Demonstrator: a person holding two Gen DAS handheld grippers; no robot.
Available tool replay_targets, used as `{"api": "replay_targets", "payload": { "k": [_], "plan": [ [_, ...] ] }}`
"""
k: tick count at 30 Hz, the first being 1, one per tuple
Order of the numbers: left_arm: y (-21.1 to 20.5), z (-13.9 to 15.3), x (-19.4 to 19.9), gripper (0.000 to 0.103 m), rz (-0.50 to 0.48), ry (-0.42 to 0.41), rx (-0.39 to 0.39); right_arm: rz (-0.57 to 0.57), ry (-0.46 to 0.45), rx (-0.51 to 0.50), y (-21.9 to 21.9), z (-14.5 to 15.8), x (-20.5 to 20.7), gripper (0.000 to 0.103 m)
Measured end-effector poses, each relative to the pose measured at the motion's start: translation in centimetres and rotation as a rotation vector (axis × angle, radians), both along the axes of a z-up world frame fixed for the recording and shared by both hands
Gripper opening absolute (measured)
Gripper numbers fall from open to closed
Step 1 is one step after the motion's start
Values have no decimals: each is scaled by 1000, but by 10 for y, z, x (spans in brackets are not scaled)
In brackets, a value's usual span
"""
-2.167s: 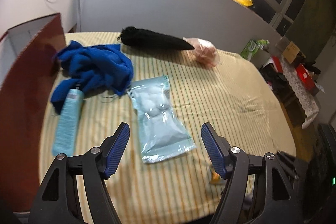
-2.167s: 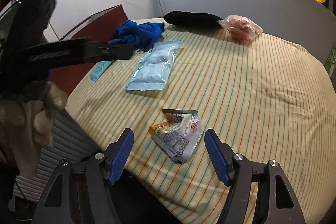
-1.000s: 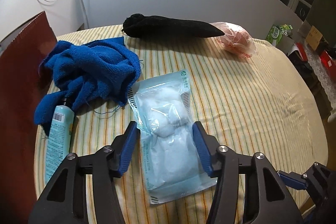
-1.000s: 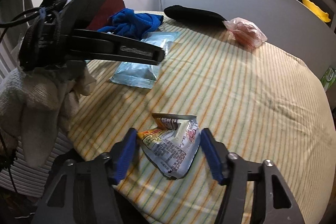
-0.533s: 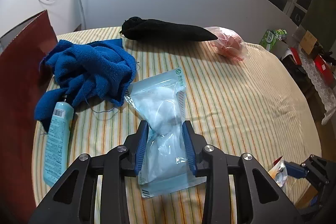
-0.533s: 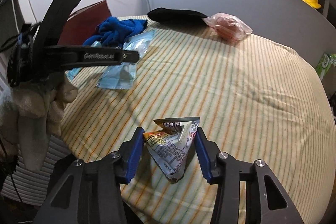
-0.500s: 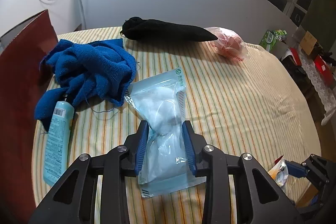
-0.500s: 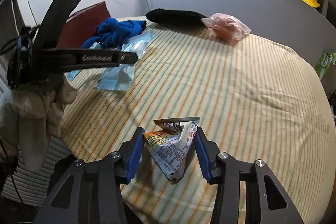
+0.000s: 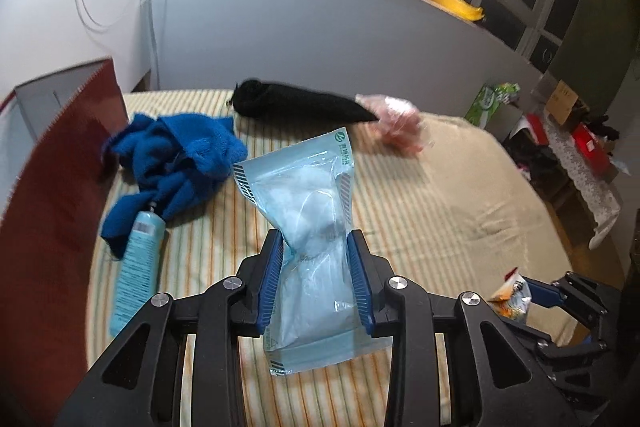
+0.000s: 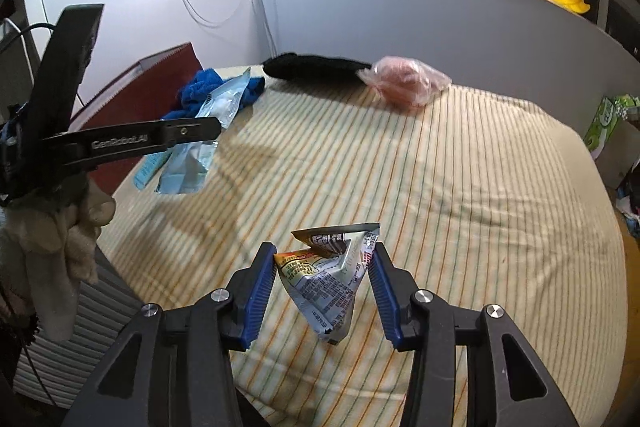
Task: Organize soft objects
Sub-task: 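Lift the cotton pouch toward the shoebox while the right gripper lifts the wrapper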
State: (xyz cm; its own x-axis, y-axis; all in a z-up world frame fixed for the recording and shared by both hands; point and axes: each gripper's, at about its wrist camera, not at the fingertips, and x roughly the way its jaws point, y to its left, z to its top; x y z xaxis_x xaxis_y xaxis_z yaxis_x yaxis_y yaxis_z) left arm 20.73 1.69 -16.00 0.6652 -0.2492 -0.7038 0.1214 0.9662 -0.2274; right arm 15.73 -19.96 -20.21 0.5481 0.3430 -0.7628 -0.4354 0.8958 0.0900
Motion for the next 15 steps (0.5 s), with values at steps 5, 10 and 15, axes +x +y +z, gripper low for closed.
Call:
{"api": "replay_targets", "payload": {
  "k": [5,10,15],
  "plan": [
    [11,26,-9,31,5,-53,-11,16,-35,9,7,20,2,43],
    [34,53,-18,31,31,-102,-22,41,-71,15,21,42,9,43],
    [68,80,-24,31,82,-154,-22,90,-116,27,45,70,20,43]
  ]
}}
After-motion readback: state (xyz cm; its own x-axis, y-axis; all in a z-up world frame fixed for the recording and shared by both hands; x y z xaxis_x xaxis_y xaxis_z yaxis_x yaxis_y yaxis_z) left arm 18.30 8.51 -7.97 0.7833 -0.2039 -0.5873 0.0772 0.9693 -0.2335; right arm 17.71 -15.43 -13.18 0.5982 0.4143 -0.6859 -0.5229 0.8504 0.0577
